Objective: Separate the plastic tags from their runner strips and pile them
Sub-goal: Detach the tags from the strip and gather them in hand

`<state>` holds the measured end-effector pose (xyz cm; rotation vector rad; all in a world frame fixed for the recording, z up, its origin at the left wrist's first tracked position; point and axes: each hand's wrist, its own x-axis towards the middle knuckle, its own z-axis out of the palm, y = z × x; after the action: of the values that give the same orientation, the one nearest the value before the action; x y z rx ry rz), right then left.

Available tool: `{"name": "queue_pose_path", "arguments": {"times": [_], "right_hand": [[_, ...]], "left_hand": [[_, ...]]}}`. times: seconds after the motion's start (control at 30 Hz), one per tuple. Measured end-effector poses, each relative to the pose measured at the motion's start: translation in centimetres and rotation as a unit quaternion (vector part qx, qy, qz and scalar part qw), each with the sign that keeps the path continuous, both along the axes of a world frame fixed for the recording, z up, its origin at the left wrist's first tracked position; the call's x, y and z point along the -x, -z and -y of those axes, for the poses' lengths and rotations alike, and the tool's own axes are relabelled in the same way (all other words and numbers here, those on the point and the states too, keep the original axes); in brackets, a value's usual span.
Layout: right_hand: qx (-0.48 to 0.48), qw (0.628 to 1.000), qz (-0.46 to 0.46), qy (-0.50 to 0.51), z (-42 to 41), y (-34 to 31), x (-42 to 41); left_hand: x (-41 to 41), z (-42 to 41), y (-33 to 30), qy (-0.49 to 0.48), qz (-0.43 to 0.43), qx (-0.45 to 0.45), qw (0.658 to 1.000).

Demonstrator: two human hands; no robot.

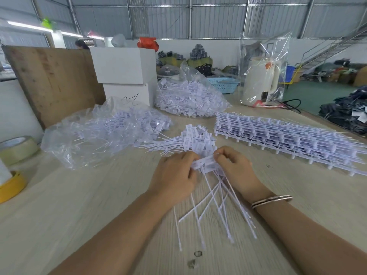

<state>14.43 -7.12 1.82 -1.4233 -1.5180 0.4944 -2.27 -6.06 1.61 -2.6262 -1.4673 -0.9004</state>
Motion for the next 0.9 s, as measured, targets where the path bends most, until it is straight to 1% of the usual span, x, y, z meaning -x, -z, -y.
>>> {"name": "queue_pose_path", "arguments": {"times": [0.07, 0.17, 0.27, 0.33, 0.43, 0.53, 0.6, 0.67, 0.73, 0.77, 0.9], "right_hand": [[0.012, 1.0, 0.005, -0.023, -0.1, 0.1, 0.1], [0.032, 0.995, 0.035, -0.088, 0.1, 0.2, 0.4], [0.015, 0.989, 0.02, -0.146, 0.2, 0.0, 0.4], [-0.01, 0.987, 0.016, -0.158, 0.1, 0.0, 0.3], [-0.052, 0.988, 0.026, -0.146, 0.1, 0.0, 0.2], [-0.075, 0.989, 0.044, -0.118, 0.2, 0.0, 0.1], [-0.083, 0.991, 0.044, -0.095, 0.3, -0.2, 0.1], [-0.077, 0.993, 0.021, -0.092, 0.5, -0.3, 0.1], [-0.068, 0.995, 0.024, -0.072, 0.3, -0.3, 0.1], [-0.06, 0.996, 0.037, -0.051, 0.1, -0.2, 0.0], [0.032, 0.995, 0.087, 0.042, -0.7, 0.2, -0.5]], "left_hand": [[0.1, -0.1, 0.1, 0.003, -0.002, -0.002, 1.0], [0.1, -0.2, 0.0, 0.019, 0.023, -0.016, 0.999], [0.4, -0.5, 0.0, 0.031, 0.037, -0.025, 0.999], [0.5, -0.7, 0.1, 0.03, 0.048, -0.021, 0.998], [0.6, -0.9, 0.1, 0.051, 0.092, 0.002, 0.994], [0.8, -1.3, 0.3, 0.078, 0.176, 0.057, 0.98], [1.0, -1.8, 0.5, 0.067, 0.211, 0.083, 0.972], [1.3, -2.3, 0.7, 0.042, 0.225, 0.084, 0.97], [1.5, -2.5, 0.9, 0.025, 0.225, 0.073, 0.971], [1.5, -2.5, 0.9, 0.021, 0.212, 0.063, 0.975], [1.4, -2.0, 0.7, 0.027, 0.133, 0.039, 0.99]]}}
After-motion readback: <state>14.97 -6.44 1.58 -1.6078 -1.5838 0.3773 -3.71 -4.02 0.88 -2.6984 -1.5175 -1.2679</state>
